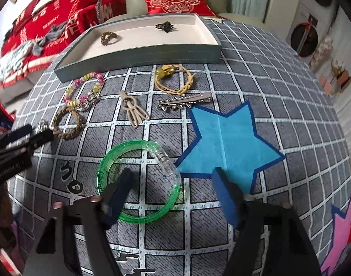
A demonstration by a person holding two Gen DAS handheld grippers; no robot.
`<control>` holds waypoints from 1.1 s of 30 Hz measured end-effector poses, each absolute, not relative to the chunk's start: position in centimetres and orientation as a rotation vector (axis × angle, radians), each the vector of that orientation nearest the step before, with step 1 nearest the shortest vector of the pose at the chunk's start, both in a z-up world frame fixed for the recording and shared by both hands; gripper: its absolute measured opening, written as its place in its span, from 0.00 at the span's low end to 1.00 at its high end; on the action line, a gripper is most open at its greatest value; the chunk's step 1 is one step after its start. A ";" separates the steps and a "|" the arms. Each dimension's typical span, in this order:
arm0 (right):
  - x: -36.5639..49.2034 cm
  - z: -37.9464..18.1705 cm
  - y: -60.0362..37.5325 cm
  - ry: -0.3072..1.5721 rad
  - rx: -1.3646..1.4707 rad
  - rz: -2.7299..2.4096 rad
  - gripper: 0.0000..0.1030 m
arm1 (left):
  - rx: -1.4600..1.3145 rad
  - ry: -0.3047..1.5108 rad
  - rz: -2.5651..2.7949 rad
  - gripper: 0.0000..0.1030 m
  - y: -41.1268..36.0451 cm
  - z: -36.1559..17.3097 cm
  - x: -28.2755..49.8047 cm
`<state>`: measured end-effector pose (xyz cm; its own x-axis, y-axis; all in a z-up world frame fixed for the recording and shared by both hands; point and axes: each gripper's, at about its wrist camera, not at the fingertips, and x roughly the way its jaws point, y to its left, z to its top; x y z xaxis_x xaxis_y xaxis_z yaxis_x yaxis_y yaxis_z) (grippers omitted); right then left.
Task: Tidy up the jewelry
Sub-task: 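Move the left gripper to the silver heart pendant while the right gripper reaches the green bangle, then grasp the heart pendant with the left gripper while the right gripper grasps the green bangle rim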
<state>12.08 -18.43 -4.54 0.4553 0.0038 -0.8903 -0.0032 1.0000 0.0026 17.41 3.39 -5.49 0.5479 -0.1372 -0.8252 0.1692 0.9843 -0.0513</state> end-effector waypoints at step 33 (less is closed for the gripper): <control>10.8 -2.0 -19.3 1.046 0.094 0.072 0.13 | -0.033 0.880 -0.273 0.19 5.0 -0.9 15.1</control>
<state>10.79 -19.25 -1.98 0.4996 0.1041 -0.8600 -0.0147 0.9936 0.1117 15.09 5.01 -0.87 0.6047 -0.2491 -0.7565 0.2219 0.9649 -0.1404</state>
